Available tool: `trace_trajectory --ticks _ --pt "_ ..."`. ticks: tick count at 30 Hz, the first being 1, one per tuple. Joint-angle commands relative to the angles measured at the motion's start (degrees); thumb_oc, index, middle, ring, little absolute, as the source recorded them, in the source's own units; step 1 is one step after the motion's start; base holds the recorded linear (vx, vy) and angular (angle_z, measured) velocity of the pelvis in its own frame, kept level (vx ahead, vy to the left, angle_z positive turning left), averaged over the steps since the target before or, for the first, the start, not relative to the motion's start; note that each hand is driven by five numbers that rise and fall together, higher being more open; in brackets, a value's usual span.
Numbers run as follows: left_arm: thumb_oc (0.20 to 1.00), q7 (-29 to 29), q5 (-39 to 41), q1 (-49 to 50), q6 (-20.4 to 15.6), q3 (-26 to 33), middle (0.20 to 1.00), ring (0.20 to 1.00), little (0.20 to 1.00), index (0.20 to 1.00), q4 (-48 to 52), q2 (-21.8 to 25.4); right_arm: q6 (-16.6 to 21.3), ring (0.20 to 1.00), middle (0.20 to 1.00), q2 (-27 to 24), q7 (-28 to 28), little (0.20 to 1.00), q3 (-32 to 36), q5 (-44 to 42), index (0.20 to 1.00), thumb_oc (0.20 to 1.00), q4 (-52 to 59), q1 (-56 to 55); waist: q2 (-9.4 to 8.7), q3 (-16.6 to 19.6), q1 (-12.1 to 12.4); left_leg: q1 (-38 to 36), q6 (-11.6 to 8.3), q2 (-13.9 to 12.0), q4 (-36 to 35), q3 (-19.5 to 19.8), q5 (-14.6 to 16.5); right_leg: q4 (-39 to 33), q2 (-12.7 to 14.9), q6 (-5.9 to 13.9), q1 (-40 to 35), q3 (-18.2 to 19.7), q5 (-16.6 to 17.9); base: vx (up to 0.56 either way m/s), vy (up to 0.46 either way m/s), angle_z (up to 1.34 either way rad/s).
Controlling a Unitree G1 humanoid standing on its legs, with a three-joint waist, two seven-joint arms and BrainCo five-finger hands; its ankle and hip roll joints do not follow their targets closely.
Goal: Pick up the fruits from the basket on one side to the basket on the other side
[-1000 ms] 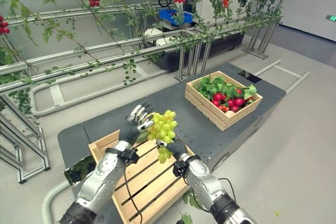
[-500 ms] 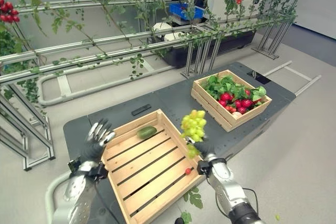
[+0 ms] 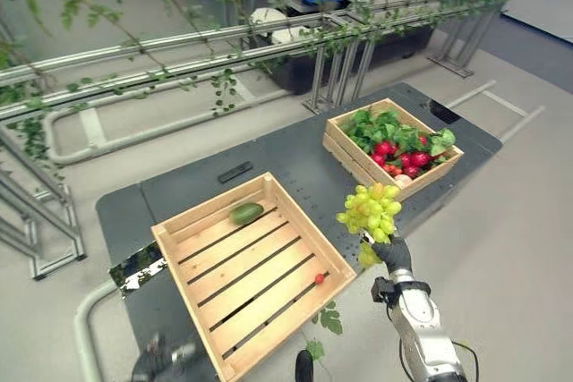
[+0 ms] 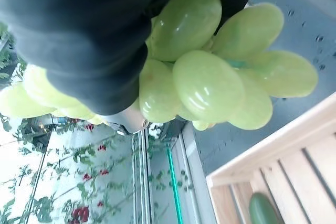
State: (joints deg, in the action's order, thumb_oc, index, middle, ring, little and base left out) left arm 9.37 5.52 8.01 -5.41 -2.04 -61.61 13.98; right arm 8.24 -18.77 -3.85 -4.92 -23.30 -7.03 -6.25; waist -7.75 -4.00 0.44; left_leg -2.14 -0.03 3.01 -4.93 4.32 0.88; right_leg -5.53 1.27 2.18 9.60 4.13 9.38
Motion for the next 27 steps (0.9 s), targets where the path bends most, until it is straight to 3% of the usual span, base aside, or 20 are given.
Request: trace_trajectory --ticks 1,3,5,12,15,18,20,22,24,27 --pt "1.0 1.43 -4.94 -4.24 0.2 0.89 1.0 1.0 1.0 1.0 -5.41 0.51 5.51 0.2 0.2 -0.76 -0.2 0.2 5.78 0.58 0.2 0.2 7.91 2.17 0.9 -0.45 -0.87 3.92 1.44 1.65 -0.07 1.74 2.44 1.36 0.61 6.15 -3.05 -1.49 -5.67 -0.15 0.094 -0.25" --pt "1.0 1.24 -8.99 -5.17 1.73 1.19 1.0 1.0 1.0 1.0 -10.27 0.76 5.23 0.2 0.2 -0.3 0.03 0.2 6.17 0.95 0.2 0.2 8.67 0.65 0.61 -0.49 -1.69 5.11 1.58 1.57 -0.07 0.13 2.1 1.09 0.28 6.88 -1.36 0.14 -4.34 -0.15 0.066 -0.48" --pt "1.0 2.13 -11.49 -5.72 1.78 2.33 1.0 1.0 1.0 1.0 -10.79 2.3 5.12 0.2 0.2 0.21 0.56 0.2 6.38 1.17 0.2 0.2 10.17 -0.33 0.55 -1.12 -2.32 7.35 1.17 -0.51 -0.07 -3.88 1.05 1.13 0.5 8.53 1.77 -0.23 -2.29 -0.22 -0.016 -0.84" --pt "1.0 3.73 -12.76 -7.42 1.12 -0.14 1.0 1.0 1.0 1.0 -6.46 3.72 5.74 0.2 0.2 0.54 1.0 0.2 6.71 0.66 0.2 0.2 12.55 -3.24 0.67 0.61 -0.82 10.71 -0.11 -3.59 -0.07 -10.63 -0.83 0.98 3.65 8.26 -4.83 -5.12 -6.36 -0.16 -0.003 -0.84" --pt "1.0 3.45 -13.61 -9.9 2.35 0.04 1.0 1.0 1.0 1.0 -7.61 4.98 5.32 0.2 0.2 -0.27 0.99 0.2 5.92 1.08 0.2 0.2 13.39 -2.46 -0.37 2.46 0.25 12.1 -0.67 -4.96 0.6 -16.56 -1.66 1.16 6.79 9.36 -8.48 -7.58 -6.35 -0.12 -0.021 -0.72" --pt "1.0 3.03 -13.93 -11.41 2.53 -0.19 1.0 1.0 1.0 1.0 -7.8 5.44 4.69 0.2 0.2 -0.87 1.33 0.2 5.69 1.29 0.2 0.2 13.62 -1.91 -1.0 2.62 0.21 12.18 -0.72 -5.28 0.86 -19.8 -1.94 1.46 7.04 9.79 -9.43 -8.49 -6.68 -0.09 -0.011 -0.65" --pt "1.0 2.51 -13.61 -11.94 2.32 -0.6 1.0 1.0 1.0 1.0 -6.57 5.43 4.4 0.2 0.2 -1.35 1.5 0.2 5.76 1.3 0.2 0.2 14.05 -1.57 -1.07 2.58 0.25 11.82 -0.57 -5.23 1.07 -21.72 -1.74 2.13 6.38 9.74 -10.07 -9.74 -8.75 -0.11 -0.042 -0.89" --pt "1.0 1.8 -12.93 -11.93 2.07 -0.68 1.0 1.0 1.0 1.0 -5.74 5.08 3.88 0.2 0.2 -1.89 1.5 0.2 5.34 1.67 0.2 0.2 13.97 -0.48 -0.53 2.28 0.46 10.89 -1.07 -5.94 0.77 -24.24 -1.77 1.35 7.39 9.56 -9.0 -14.77 -7.86 -0.1 -0.115 -1.05" --pt "1.0 1.4 -12.94 -11.99 1.9 -1.18 1.0 1.0 1.0 1.0 -4.95 4.52 3.81 0.2 0.2 -2.16 1.49 0.2 5.43 1.74 0.2 0.2 14.01 -0.11 0.32 1.88 0.36 10.36 -1.34 -6.59 1.05 -25.24 -2.13 1.34 7.29 9.12 -8.74 -15.34 -8.68 -0.03 -0.102 -1.19" --pt "1.0 0.81 -12.02 -11.49 1.39 -2.15 1.0 1.0 1.0 1.0 -3.49 2.0 3.78 0.2 0.2 -3.3 2.02 0.2 6.66 1.87 0.2 0.2 14.06 -0.31 2.78 1.09 -0.85 8.66 -2.23 -7.97 1.34 -25.75 -3.39 0.81 5.1 6.97 -9.31 -14.01 -10.73 -0.01 -0.171 -0.45"
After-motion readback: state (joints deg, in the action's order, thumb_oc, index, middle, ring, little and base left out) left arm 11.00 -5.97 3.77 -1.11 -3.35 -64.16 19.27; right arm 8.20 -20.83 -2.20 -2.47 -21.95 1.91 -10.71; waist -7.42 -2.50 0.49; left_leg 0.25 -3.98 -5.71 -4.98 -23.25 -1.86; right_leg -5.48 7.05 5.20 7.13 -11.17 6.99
